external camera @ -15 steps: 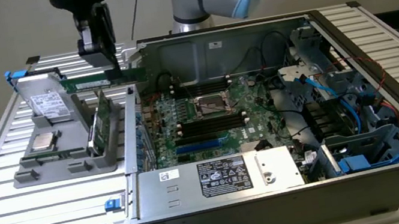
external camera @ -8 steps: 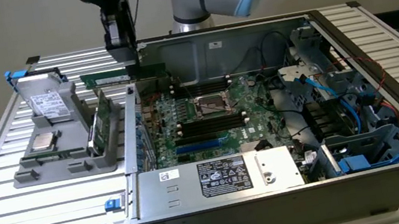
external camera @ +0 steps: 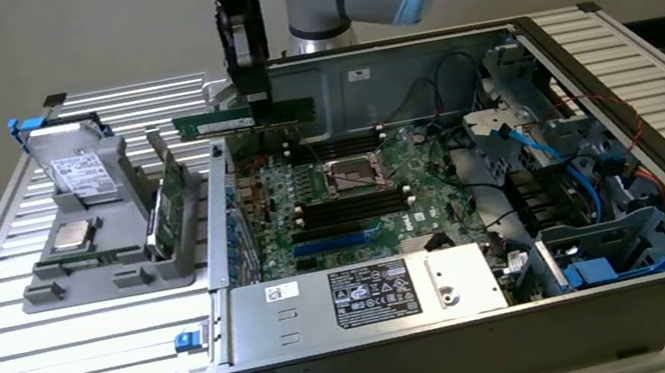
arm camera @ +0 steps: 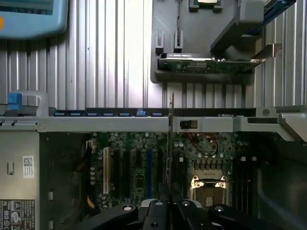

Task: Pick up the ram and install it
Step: 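Pick up the ram and move it above insertion slot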

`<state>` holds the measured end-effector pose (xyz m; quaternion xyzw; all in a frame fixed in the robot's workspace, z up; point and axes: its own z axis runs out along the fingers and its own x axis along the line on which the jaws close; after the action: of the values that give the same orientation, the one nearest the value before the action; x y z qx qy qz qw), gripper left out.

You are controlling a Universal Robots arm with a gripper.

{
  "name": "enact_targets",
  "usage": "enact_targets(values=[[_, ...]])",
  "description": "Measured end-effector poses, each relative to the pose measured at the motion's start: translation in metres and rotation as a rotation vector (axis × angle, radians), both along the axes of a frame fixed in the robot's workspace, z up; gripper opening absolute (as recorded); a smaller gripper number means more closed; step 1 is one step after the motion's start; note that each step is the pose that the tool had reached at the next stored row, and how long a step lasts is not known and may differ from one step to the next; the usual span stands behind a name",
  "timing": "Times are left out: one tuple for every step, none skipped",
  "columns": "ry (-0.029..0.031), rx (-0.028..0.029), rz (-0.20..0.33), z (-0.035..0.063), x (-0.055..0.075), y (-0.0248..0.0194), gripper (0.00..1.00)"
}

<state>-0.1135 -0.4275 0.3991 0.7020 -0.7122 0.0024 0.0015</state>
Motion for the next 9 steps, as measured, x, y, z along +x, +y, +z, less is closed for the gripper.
enact_targets(values=[[0.0001, 0.0, 0.0, -0.0001, 0.005, 0.0001, 0.13], [0.0001, 0.0, 0.0, -0.0002, 0.009, 0.0003, 0.13], [0.0002, 0.0, 0.0, -0.0002, 0.014, 0.0005, 0.13], [0.0003, 0.0, 0.0, -0.0003, 0.018, 0.0007, 0.13], [0.0004, 0.0, 0.0, -0.0004, 0.023, 0.0008, 0.13], [0.0005, 0.0, 0.0, -0.0004, 0.027, 0.0009, 0.13], [0.0006, 0.0001, 0.0, -0.0005, 0.032, 0.0009, 0.13], [0.0009, 0.0001, 0.0, -0.0005, 0.036, 0.001, 0.13], [0.001, 0.0001, 0.0, -0.0005, 0.04, 0.0011, 0.13]])
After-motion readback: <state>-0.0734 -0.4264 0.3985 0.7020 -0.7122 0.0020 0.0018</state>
